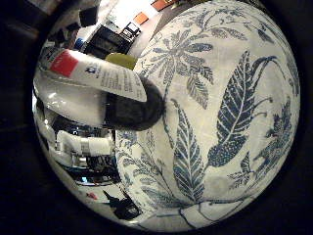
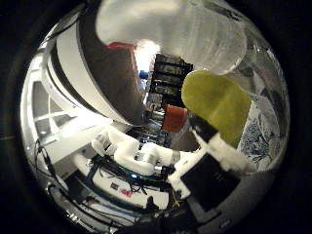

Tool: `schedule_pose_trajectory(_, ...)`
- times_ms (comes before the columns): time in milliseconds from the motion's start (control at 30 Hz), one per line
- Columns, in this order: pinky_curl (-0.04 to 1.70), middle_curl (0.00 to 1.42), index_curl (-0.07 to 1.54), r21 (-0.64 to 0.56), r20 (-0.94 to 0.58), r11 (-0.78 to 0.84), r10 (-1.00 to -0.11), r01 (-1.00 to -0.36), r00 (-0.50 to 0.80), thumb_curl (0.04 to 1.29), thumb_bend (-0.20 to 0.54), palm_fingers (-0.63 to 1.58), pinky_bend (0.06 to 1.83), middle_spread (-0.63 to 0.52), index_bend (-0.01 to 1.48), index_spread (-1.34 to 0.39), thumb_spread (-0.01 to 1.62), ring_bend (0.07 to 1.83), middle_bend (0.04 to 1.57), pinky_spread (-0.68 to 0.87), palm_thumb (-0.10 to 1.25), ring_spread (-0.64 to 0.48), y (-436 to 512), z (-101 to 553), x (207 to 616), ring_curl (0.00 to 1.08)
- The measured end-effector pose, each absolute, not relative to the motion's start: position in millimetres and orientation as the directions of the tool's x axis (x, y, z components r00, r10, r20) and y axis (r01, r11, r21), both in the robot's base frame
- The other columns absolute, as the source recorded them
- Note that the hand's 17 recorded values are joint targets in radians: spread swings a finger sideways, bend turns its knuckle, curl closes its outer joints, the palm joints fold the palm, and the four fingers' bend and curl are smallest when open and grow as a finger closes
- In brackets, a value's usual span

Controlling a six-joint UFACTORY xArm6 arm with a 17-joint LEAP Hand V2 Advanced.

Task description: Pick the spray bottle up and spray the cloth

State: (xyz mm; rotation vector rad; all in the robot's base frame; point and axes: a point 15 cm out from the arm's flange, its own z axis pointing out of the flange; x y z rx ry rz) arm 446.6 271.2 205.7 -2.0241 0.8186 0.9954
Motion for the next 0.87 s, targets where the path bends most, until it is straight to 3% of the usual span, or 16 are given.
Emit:
schedule_pose_trajectory(200, 0.68, 0.37, 0.42, -0.323, -0.805, -0.554, -0.266, -0.768, 0.53, 0.51, -0.026, 0.1, 0.55, -0.01, 0.27, -0.32, 0.96, 0.79, 0.62, 0.2, 0.85, -0.05, 241.6, 214.6, 450.6, 0.35)
schedule_pose_trajectory(333, 0.61, 0.35, 0.4, -0.316, -0.805, -0.544, -0.279, -0.777, 0.523, 0.48, -0.027, 0.13, 0.48, 0.01, 0.22, -0.3, 0.96, 0.7, 0.55, 0.3, 0.84, -0.02, 220.3, 220.9, 448.4, 0.32)
schedule_pose_trajectory(867, 0.45, 0.35, 0.33, -0.359, -0.767, -0.488, -0.331, -0.796, 0.549, 0.44, -0.025, 0.22, 0.42, 0.02, 0.17, -0.27, 0.96, 0.56, 0.41, 0.36, 0.83, 0.02, 135.4, 281.5, 430.4, 0.29)
